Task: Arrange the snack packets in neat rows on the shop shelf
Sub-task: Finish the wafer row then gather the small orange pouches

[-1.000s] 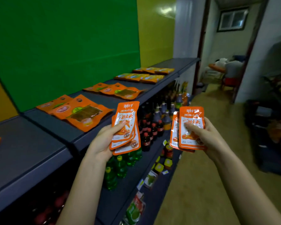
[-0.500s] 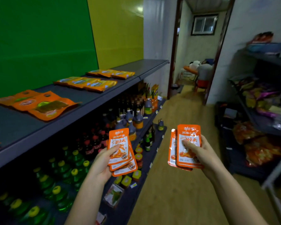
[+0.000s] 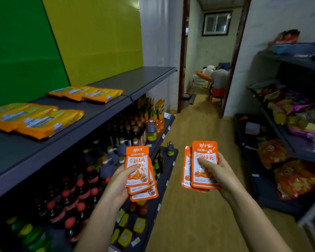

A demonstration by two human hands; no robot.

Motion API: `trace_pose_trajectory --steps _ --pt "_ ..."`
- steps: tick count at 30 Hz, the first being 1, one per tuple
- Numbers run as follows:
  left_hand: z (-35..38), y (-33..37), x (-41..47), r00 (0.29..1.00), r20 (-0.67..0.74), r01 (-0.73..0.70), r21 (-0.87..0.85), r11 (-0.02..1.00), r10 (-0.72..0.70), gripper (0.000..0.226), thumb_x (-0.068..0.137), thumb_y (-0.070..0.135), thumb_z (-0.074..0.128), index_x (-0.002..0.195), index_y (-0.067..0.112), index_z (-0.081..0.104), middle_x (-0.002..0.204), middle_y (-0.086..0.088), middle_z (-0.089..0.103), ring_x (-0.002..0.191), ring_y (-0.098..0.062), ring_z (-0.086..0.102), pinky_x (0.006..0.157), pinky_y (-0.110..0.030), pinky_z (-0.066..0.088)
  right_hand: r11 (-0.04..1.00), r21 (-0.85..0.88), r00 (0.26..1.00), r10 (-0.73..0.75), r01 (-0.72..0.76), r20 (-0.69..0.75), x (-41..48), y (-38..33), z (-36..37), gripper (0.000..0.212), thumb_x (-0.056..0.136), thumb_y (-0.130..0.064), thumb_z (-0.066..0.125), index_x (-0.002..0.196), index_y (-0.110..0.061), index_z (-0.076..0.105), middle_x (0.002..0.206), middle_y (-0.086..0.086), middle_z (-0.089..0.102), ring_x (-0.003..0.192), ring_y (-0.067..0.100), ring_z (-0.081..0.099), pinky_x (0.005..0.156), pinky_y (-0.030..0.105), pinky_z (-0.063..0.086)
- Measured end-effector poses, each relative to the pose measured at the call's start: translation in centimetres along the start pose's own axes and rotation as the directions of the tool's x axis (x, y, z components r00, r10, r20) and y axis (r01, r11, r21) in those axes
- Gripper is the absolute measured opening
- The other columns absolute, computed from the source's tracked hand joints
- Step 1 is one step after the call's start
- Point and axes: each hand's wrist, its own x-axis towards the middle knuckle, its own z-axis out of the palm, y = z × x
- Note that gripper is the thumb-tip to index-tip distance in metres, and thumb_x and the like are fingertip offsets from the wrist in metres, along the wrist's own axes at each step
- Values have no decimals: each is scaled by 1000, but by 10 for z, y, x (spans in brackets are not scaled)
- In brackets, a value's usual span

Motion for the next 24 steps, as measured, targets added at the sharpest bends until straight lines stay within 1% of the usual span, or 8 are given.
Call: trace_pose_trajectory --steps 4,8,10,13,15,19,22,24 --pt "39 27 71 999 50 -17 25 1000 16 11 88 8 56 98 7 62 68 -7 74 57 -20 71 48 -29 57 999 27 999 -33 33 -10 66 -22 1 38 85 -12 63 121 -11 51 102 11 68 79 23 67 62 30 57" --pt "70 33 127 998 59 21 27 999 -23 9 89 9 56 94 8 63 67 -8 74 56 -21 70 46 -30 55 999 51 1000 -6 7 -5 121 -31 -7 35 85 -13 63 119 -10 52 101 13 69 76 24 67 58 28 57" --pt "85 30 151 998 43 44 34 998 -46 15 89 9 55 102 6 62 75 -12 74 60 -24 71 52 -33 56 999 45 1000 15 -16 10 148 -33 -15 35 85 -14 64 118 -10 53 100 14 70 76 25 68 59 31 58" --pt "109 24 187 997 -2 75 27 997 -75 30 88 8 55 118 2 56 95 -20 68 76 -32 67 67 -41 54 998 38 999 40 -41 26 197 -36 -27 35 85 -16 64 118 -11 53 100 15 70 76 26 68 60 32 58" --pt "126 23 211 996 -37 80 13 997 -79 32 88 8 56 119 1 54 93 -20 68 76 -31 66 66 -41 53 998 24 997 57 -59 57 233 -41 -32 34 85 -15 64 117 -11 54 98 14 70 75 26 68 59 32 57" --pt "162 35 255 994 -110 6 -24 1000 -9 26 89 8 55 114 4 57 84 -15 70 68 -27 68 61 -37 54 998 -9 982 65 -65 180 306 -60 -31 33 84 -15 64 116 -12 54 90 10 71 66 21 69 52 27 57" --pt "183 55 280 980 -186 -85 -56 995 73 22 88 11 56 111 8 57 84 -12 71 71 -26 69 62 -36 55 998 -36 955 53 -45 292 356 -80 -25 34 83 -18 66 115 -16 55 92 9 73 68 21 71 54 28 57" --pt "192 72 293 963 -227 -163 -53 985 147 19 88 10 57 107 9 57 77 -8 73 65 -21 70 57 -32 56 999 -43 928 18 -2 373 386 -95 -15 31 83 -16 66 112 -16 57 88 5 74 68 19 72 56 29 56"
